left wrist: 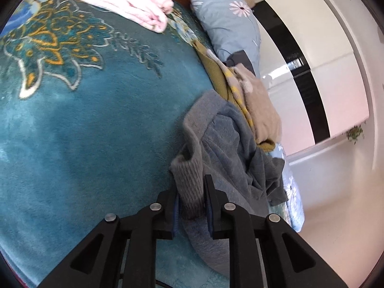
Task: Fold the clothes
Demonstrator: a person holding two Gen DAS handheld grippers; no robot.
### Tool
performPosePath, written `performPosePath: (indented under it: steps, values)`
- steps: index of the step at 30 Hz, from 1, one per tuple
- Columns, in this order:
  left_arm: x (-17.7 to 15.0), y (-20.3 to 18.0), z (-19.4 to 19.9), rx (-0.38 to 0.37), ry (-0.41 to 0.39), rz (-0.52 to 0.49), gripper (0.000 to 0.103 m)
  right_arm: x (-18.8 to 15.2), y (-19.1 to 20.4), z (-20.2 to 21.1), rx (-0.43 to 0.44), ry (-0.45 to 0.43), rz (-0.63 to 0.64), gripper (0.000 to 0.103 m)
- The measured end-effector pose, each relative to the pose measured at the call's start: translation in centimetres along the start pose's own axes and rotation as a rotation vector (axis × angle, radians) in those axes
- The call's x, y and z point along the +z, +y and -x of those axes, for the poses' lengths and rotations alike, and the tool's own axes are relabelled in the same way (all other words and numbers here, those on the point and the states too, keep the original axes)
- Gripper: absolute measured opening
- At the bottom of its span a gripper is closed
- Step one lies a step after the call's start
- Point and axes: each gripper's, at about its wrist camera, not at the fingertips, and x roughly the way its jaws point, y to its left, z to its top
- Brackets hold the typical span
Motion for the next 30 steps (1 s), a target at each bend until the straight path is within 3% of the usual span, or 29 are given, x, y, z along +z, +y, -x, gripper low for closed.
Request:
performPosePath:
  steps: [5, 7, 9, 11, 17, 21, 23, 26, 30]
  values:
    - [1.3, 0.3, 2.9, 0.025, -0.112, 0.03, 0.023, 1.0, 0.7, 1.8, -0.007, -0.114, -0.013, 0.013]
    - [1.9, 0.1, 4.2, 0.016, -0.158, 0.031, 0.025, 1.2, 2.2, 2.9, 0.019, -0.176, 0.02, 0.017]
    - [2.1, -1.1, 4.5, 0.0, -0.17, 0.007, 0.027, 1.2, 4.0, 3.6, 0.046, -0.226, 0.061, 0.028]
    - [2.2, -2.4, 4.7, -0.017, -0.178, -0.019, 0.028, 0.4, 6.7, 3.3, 0.082, -0.24, 0.109, 0.03]
    - [0.7, -9.1, -2.0, -0.044, -0.039, -0.164, 0.031, -4.1, 17.3, -2.0, 0.224, -0.091, 0.264, 0.037]
    - [0.3, -9.7, -5.5, 0.002, -0.01, -0.145, 0.031, -8.8, 25.1, -6.4, 0.271, 0.058, 0.428, 0.041]
    - [-0.1, -9.3, -7.2, 0.018, 0.008, -0.157, 0.032, -11.2, 29.1, -7.9, 0.258, 0.091, 0.536, 0.047]
    - [-1.2, -7.8, -8.5, -0.02, 0.049, -0.183, 0.033, -14.3, 34.6, -10.1, 0.226, 0.147, 0.697, 0.058]
    - [-1.9, -7.8, -8.8, -0.016, 0.09, -0.247, 0.035, -18.0, 40.7, -13.8, 0.118, 0.2, 0.916, 0.059]
